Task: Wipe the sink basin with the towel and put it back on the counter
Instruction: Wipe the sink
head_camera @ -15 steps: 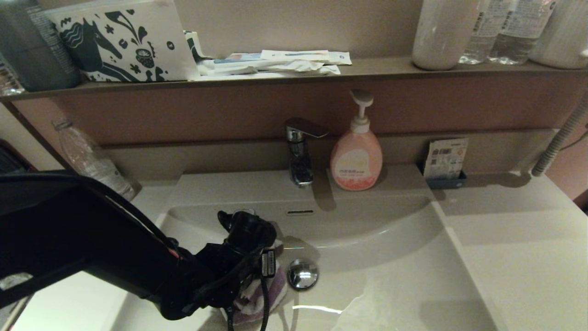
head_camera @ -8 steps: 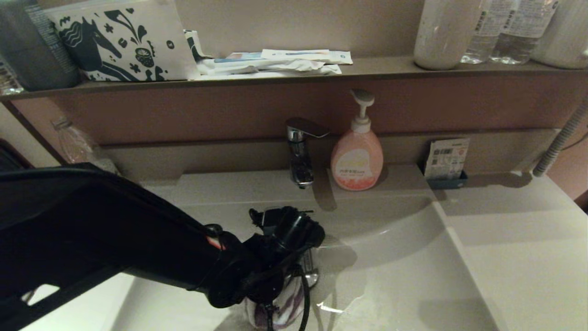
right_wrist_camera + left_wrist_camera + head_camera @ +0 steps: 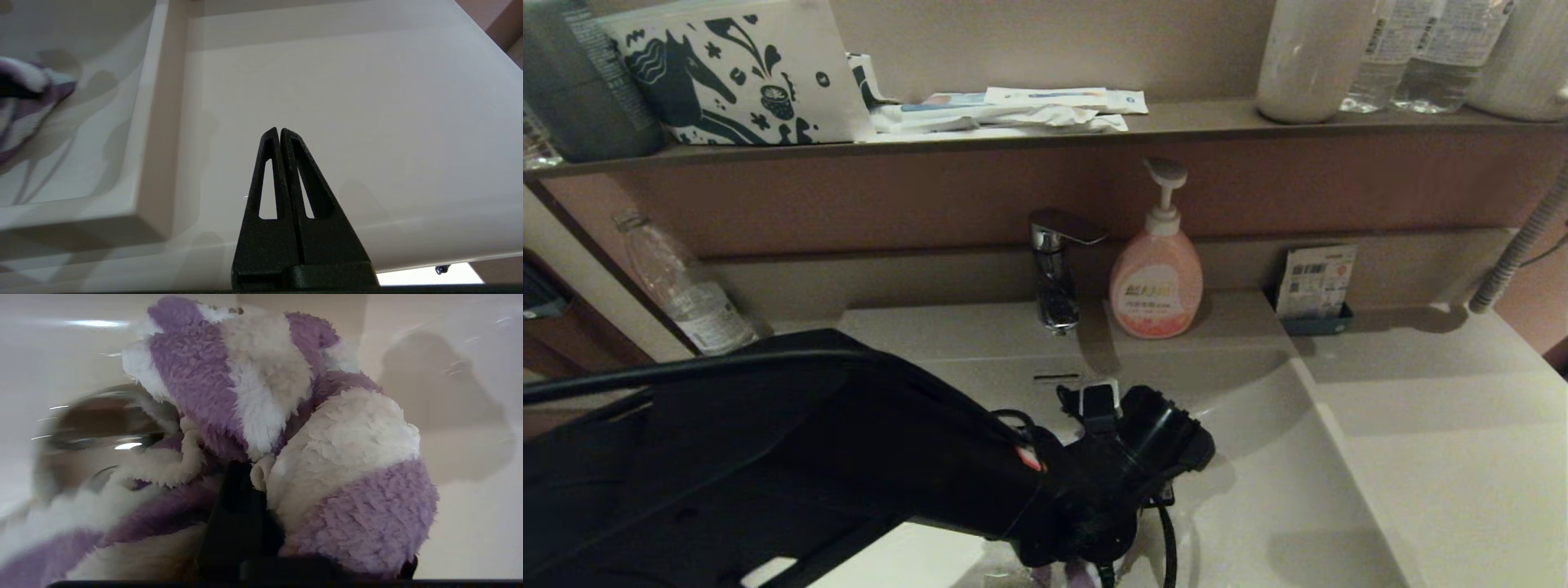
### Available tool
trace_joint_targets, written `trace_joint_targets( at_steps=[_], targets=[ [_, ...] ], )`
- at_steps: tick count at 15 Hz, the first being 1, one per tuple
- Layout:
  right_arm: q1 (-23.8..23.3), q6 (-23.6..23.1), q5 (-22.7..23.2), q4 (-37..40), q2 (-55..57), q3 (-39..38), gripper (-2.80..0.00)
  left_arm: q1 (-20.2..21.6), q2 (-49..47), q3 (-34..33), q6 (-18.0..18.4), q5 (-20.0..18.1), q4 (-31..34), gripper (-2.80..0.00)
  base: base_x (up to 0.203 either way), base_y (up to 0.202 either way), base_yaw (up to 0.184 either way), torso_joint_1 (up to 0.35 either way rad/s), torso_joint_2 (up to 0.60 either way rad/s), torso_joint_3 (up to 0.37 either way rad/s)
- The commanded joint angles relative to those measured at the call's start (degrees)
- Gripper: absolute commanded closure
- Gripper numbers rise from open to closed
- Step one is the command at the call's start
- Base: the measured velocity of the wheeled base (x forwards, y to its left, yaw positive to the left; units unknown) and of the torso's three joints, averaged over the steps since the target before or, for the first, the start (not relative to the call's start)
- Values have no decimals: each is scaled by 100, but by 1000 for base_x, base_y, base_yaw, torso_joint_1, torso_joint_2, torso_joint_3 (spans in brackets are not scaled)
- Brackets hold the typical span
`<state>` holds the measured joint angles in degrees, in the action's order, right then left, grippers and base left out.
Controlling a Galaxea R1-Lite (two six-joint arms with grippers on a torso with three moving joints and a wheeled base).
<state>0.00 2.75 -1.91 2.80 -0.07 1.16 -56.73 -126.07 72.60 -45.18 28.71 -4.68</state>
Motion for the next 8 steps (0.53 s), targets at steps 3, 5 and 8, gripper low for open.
trace_joint_targets(
  at_steps=[3,5,8],
  targets=[
    [0,5,-2,10,7,-2,0,-274,-734,893,-60,189,41,0,0,0,0,0,0,0],
    [0,4,-2,1,7,-2,0,-413,-843,1359,-67,247,368,0,0,0,0,0,0,0],
    [0,7,-2,1,7,-2,0,-752,-780,2003,-382,223,1722,0,0,0,0,0,0,0]
  ],
)
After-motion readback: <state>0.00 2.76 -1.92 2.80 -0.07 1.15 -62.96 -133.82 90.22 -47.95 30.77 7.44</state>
